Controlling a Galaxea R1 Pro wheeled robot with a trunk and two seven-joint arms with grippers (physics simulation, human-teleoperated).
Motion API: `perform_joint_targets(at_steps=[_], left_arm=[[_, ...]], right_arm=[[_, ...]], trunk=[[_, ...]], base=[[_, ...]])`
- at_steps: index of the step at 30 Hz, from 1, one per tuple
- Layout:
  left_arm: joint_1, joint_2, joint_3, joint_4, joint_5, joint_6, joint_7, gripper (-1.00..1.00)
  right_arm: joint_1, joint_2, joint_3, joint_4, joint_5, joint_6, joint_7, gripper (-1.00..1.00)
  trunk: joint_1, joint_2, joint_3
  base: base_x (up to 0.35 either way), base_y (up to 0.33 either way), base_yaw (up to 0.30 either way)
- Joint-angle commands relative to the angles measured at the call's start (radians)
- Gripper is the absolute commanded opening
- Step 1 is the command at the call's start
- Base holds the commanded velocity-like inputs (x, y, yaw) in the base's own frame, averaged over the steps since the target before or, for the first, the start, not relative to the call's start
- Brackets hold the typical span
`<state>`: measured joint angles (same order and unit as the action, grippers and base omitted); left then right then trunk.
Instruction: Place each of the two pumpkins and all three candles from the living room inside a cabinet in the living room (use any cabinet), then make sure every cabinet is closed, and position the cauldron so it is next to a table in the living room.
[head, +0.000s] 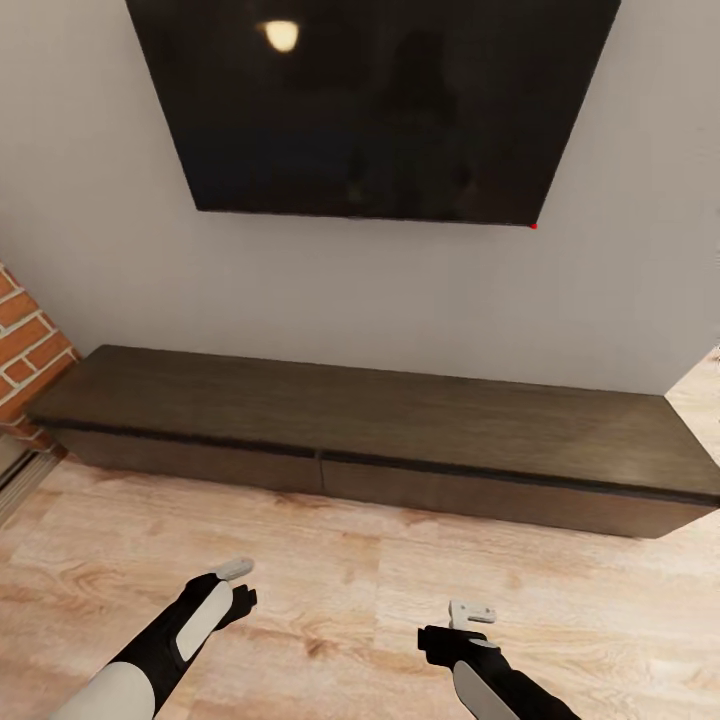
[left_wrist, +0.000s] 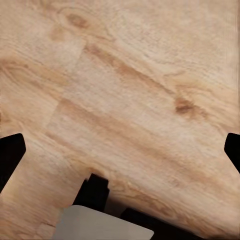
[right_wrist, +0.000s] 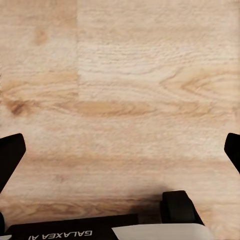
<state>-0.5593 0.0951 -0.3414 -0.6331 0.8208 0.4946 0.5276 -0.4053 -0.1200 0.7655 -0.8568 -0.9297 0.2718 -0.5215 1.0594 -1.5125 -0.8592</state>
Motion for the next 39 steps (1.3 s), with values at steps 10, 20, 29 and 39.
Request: perform_joint_targets(at_steps=[10,20,29,39], left_arm=[[-0.001,0.002,-0.007,-0.002,0.011,0.001,0.009,1.00],[-0.001,0.002,-0.007,-0.002,0.011,0.001,0.009,1.00],[-0.001,0.002,-0.007,-0.002,0.011,0.001,0.009,1.00],[-0.001,0.001,-0.008,-0.002,0.008,0.001,0.010,1.00]], right_arm=[[-0.001,-0.001,0.006,-0.002,-0.005,0.003,-0.008,1.00],[-0.001,-0.001,0.006,-0.002,-0.004,0.003,-0.008,1.00],[-0.001,-0.001,0.007,-0.002,-0.005,0.003,-0.008,1.00],[-0.001,-0.002,0.012,-0.004,-0.003,-0.038,-0.009,1.00]], trunk=[[0.000,0.000,-0.001],[0.000,0.000,-0.001],[0.000,0.000,-0.001],[0.000,0.000,-0.001]], base=[[0.007,0.219,-0.094],[0.000,0.189,-0.178],[0.004,0.170,-0.189],[0.057,-0.008,-0.012]])
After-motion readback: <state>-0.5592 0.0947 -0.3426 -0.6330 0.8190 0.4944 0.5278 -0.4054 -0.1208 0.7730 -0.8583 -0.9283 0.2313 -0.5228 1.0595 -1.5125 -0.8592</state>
